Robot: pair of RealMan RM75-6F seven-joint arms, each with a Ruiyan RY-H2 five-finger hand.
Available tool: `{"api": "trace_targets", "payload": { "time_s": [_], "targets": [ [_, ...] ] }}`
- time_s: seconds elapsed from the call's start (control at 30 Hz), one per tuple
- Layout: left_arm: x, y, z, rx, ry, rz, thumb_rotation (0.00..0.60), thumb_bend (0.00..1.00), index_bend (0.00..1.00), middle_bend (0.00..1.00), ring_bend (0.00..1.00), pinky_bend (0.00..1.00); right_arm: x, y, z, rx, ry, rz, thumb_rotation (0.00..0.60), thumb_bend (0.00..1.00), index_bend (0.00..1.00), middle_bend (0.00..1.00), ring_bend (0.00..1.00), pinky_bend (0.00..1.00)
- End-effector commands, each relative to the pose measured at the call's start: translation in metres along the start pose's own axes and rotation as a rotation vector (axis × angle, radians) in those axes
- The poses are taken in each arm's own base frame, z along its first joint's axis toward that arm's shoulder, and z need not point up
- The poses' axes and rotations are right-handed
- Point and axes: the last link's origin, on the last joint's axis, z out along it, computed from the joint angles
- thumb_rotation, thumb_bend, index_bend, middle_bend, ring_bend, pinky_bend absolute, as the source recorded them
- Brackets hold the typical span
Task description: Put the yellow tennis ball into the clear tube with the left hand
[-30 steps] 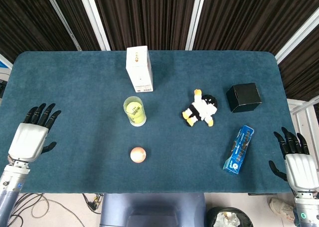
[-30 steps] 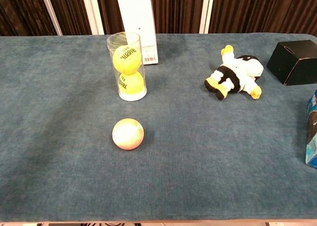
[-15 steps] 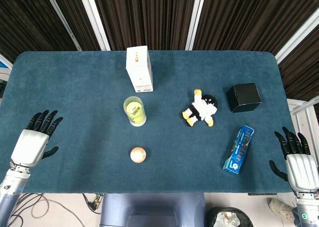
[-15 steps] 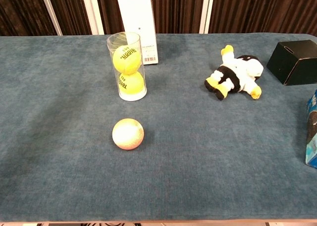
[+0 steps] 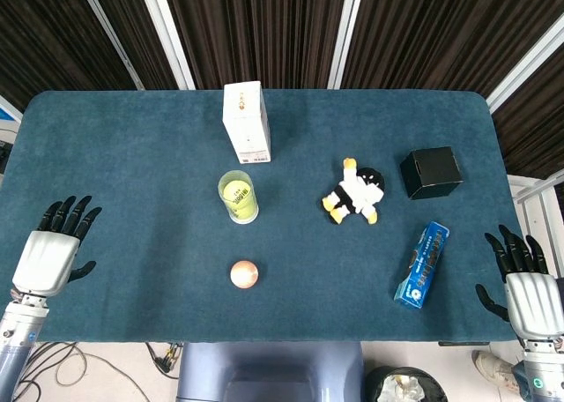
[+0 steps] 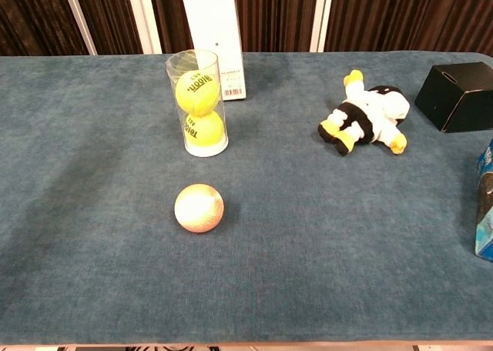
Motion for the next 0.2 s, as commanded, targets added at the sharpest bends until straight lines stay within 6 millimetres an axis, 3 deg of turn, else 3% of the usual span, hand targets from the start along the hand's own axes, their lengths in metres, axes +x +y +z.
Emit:
{"api": "trace_targets", "payload": {
  "time_s": [0.03,0.2],
  "targets": [
    [0.0009,-0.0003,-0.0003,-0.001,0.005,-0.001,0.6,0.06,0.16,0.05,0.03,0.13,-0.0001,-0.0003,0.0,0.001,-0.001,-0.001,0.6,0.35,0.13,0.03,0.11,0.05],
    [0.0034,0.0003,-0.001,-0.009,0.019,-0.005,0.6,0.06,0.16,0.05,0.03,0.13,-0.0001,-0.0007,-0.0001,0.002,0.0,-0.001,0.6,0.35,0.13,0.04,0.11,0.05]
  ]
}}
